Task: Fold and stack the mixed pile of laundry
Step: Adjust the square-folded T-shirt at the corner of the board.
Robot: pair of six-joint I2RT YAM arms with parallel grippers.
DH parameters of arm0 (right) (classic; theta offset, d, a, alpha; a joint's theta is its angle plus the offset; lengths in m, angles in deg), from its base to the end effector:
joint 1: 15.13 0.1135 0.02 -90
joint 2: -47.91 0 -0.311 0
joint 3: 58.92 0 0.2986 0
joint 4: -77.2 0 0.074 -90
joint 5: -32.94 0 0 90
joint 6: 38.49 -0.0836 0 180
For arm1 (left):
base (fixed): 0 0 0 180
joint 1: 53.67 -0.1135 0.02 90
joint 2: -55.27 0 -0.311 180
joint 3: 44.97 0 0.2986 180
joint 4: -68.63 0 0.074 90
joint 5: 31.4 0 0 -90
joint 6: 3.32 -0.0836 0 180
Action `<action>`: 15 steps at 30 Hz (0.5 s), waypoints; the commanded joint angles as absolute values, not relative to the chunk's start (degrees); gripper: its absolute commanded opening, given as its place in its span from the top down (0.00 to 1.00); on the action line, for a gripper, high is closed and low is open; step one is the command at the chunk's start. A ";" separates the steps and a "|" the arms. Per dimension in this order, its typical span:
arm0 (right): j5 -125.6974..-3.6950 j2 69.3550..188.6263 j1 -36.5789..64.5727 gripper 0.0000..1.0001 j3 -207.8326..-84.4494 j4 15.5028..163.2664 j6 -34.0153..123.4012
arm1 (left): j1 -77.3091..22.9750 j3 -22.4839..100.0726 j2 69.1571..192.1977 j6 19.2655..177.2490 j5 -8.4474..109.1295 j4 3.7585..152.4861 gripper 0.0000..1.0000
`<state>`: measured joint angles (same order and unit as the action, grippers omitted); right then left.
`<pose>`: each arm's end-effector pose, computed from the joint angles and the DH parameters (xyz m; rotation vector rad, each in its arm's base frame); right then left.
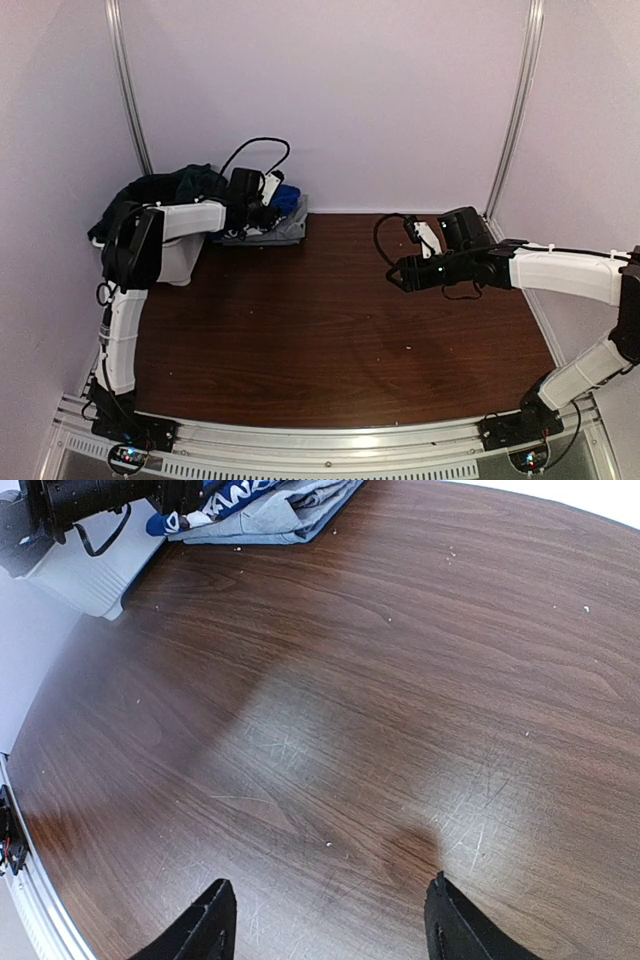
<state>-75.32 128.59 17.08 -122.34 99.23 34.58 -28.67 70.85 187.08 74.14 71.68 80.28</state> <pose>0.3021 0.2212 0.2347 -0.4876 2.2950 0.8029 0.5990 -0.2584 0.1909 0.5214 1.9734 0.0983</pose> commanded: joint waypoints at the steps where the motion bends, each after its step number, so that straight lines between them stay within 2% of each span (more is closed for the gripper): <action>1: -76.33 128.86 16.69 0.35 -121.83 97.83 34.22 | -26.00 69.49 185.83 70.05 62.77 79.87 0.24; 9: -76.35 128.33 16.68 0.35 -121.79 98.24 34.28 | -24.40 74.88 187.54 68.19 50.97 92.30 0.22; 12: -76.62 128.33 16.69 0.35 -122.00 98.28 34.50 | -24.40 77.42 187.09 68.74 48.66 95.81 0.17; 15: -75.99 128.12 16.64 0.35 -122.89 98.93 35.16 | -24.40 78.21 183.89 72.02 48.97 96.02 0.07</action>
<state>-76.23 128.59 17.08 -122.32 99.25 34.60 -23.60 75.42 187.47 69.40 51.97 93.90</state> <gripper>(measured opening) 0.650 0.890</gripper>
